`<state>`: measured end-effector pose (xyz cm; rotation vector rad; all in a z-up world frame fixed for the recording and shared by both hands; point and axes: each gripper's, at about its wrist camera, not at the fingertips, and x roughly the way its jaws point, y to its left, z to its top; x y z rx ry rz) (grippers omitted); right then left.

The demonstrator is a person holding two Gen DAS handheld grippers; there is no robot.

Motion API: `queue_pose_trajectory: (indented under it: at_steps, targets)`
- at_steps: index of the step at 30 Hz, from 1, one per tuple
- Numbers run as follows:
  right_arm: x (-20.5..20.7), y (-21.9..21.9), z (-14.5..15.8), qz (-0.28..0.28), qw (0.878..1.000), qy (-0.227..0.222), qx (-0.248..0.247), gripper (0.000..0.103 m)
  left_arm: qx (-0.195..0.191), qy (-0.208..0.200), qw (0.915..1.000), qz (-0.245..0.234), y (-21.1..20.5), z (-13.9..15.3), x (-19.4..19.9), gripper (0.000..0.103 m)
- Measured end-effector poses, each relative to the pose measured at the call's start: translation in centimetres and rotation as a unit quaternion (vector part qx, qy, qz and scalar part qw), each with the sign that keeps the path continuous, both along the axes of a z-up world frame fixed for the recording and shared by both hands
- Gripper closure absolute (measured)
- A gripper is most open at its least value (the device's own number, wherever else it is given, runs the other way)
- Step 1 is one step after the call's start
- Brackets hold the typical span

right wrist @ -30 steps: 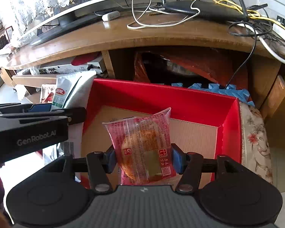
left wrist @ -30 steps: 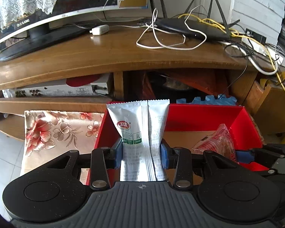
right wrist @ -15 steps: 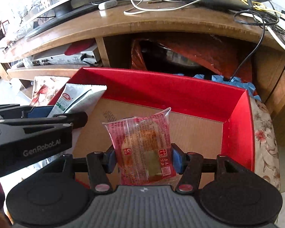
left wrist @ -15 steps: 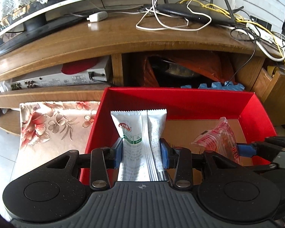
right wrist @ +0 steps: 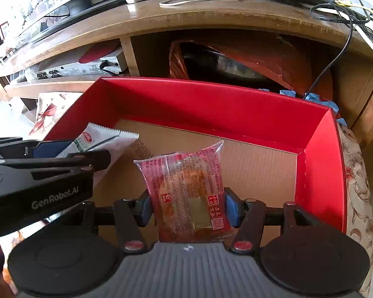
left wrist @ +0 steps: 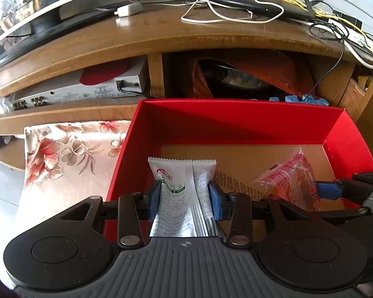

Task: Organize snacks
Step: 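Carry the sachet with left tool while right tool carries the pink pack into the box, then open left tool releasing the sachet while right tool releases the pink pack in box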

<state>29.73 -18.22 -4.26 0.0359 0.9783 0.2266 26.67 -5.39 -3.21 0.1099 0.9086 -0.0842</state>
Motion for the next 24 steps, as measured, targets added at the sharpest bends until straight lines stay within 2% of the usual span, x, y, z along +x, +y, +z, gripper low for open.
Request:
queue_pose_trajectory:
  at_steps: [14,24]
  targets:
    - [0.2,0.2,-0.4,-0.001,1.0,-0.004,-0.015,0.048,0.006,-0.001,1.0,0.003,0.2,-0.5,0.2,0.05]
    - [-0.2,0.0,0.4,-0.006,1.0,-0.017,-0.015,0.047,0.002,-0.015,0.9998,0.01,0.5,0.6,-0.1,0.039]
